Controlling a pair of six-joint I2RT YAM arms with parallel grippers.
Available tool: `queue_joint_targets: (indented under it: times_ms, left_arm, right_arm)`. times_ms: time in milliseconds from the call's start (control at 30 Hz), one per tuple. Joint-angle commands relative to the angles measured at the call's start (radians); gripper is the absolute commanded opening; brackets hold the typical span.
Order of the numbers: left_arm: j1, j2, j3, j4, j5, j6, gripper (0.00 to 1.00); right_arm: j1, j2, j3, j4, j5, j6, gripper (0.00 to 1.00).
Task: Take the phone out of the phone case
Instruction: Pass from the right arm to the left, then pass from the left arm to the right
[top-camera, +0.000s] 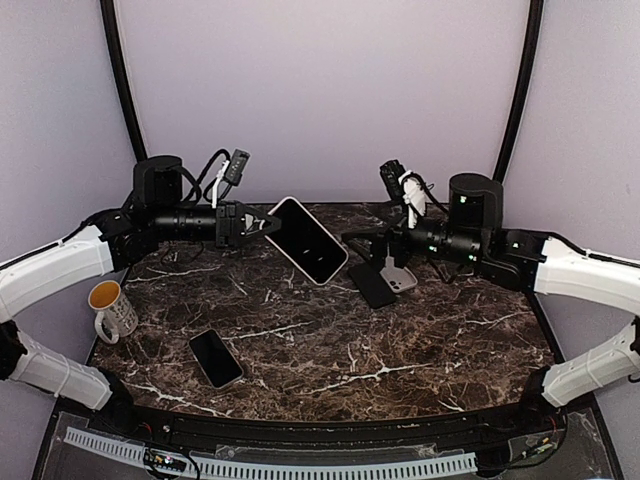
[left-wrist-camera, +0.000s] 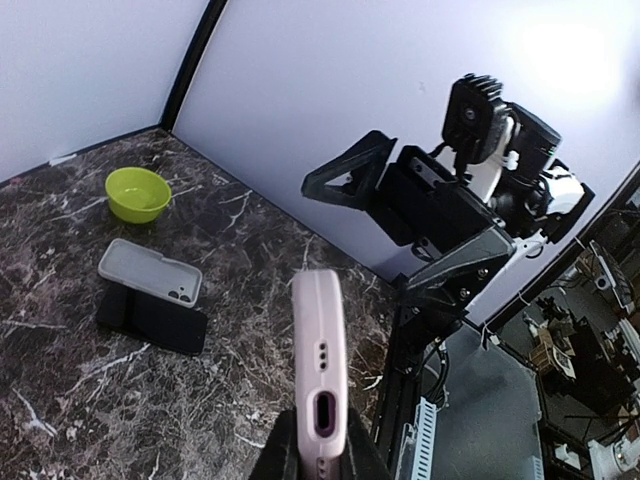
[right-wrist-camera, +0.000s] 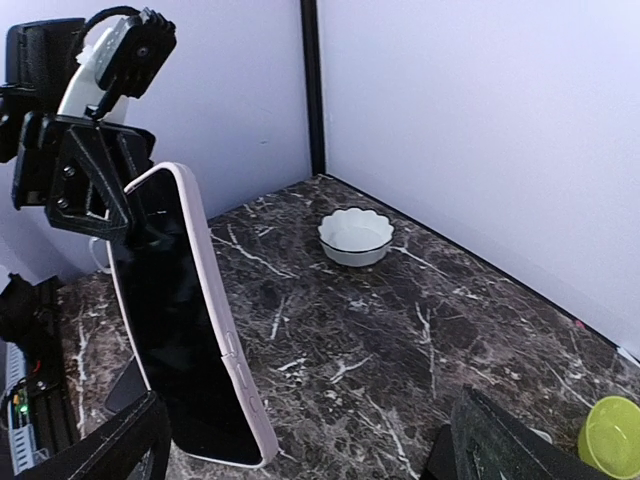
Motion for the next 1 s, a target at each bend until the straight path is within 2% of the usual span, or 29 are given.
queue_joint_targets:
  times_ms: [0,300,467,600,700,767,867,967]
  left_arm:
    - [-0.005,-0.057,-0.019,0.153,0.116,0.051,0.00]
    - [-0.005,-0.078,-0.042,0.280,0.223,0.013,0.00]
    - [-0.004,-0.084,-0.072,0.363,0.237,-0.010,0.00]
    - [-0.005,-0.075,-0.076,0.384,0.246,-0.029,0.00]
    - [-0.005,-0.077,-0.090,0.402,0.247,-0.037,0.00]
    - [-0.005,-0.083,-0.098,0.411,0.247,-0.032,0.00]
    - [-0.004,-0.091,-0.106,0.420,0.243,-0.022,0.00]
    - [-0.005,-0.098,-0.110,0.425,0.236,-0.013,0.00]
  right_arm:
    - [-0.040,-0.021,-0.040,0.038,-0.293,0.013,0.98]
    - [-0.063,0.039,-0.001,0.072,-0.598,0.059,0.98]
    - [-0.064,0.116,0.054,0.058,-0.654,0.047,0.93]
    - [-0.064,0.151,0.071,0.128,-0.757,0.097,0.79]
    - [-0.063,0.171,0.064,0.188,-0.814,0.148,0.60]
    - [-0.064,0.184,0.069,0.196,-0.837,0.163,0.52]
    - [-0.064,0.199,0.074,0.206,-0.871,0.178,0.43]
    - [-0.066,0.203,0.076,0.227,-0.887,0.198,0.40]
